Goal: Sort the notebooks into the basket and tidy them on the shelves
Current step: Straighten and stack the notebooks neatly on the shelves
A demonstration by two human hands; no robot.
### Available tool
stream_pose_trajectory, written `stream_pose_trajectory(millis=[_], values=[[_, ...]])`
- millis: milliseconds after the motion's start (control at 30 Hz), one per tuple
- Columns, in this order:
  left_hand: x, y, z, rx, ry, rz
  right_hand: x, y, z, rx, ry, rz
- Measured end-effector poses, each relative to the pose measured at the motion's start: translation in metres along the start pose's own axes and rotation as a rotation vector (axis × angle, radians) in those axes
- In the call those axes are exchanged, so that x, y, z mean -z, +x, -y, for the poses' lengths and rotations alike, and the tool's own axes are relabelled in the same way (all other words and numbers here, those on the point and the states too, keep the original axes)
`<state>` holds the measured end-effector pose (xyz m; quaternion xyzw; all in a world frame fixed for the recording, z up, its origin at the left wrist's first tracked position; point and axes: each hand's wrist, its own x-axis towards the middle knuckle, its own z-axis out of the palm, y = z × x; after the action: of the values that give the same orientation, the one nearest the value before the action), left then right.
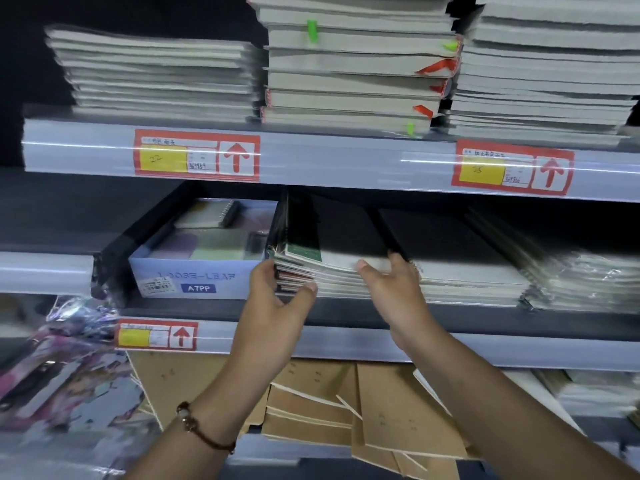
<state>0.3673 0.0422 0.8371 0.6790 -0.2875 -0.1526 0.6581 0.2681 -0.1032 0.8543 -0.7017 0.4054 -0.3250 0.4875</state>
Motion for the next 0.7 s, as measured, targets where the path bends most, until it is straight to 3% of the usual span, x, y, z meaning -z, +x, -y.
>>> stream_pose_trajectory(millis=[333, 533, 700], values=[[-0.011, 0.004, -0.004, -0.063, 0.061, -0.083, -0.002, 0.0, 0.002, 0.059, -0.08, -0.033], [0.003, 0.009, -0.012, 0.004, 0.236, 0.058, 0.008, -0.002, 0.006, 0.042, -0.135, 0.015], [-0.019, 0.013, -0.013, -0.024, 0.144, -0.089, 0.008, -0.002, 0.009, -0.003, -0.075, 0.029]])
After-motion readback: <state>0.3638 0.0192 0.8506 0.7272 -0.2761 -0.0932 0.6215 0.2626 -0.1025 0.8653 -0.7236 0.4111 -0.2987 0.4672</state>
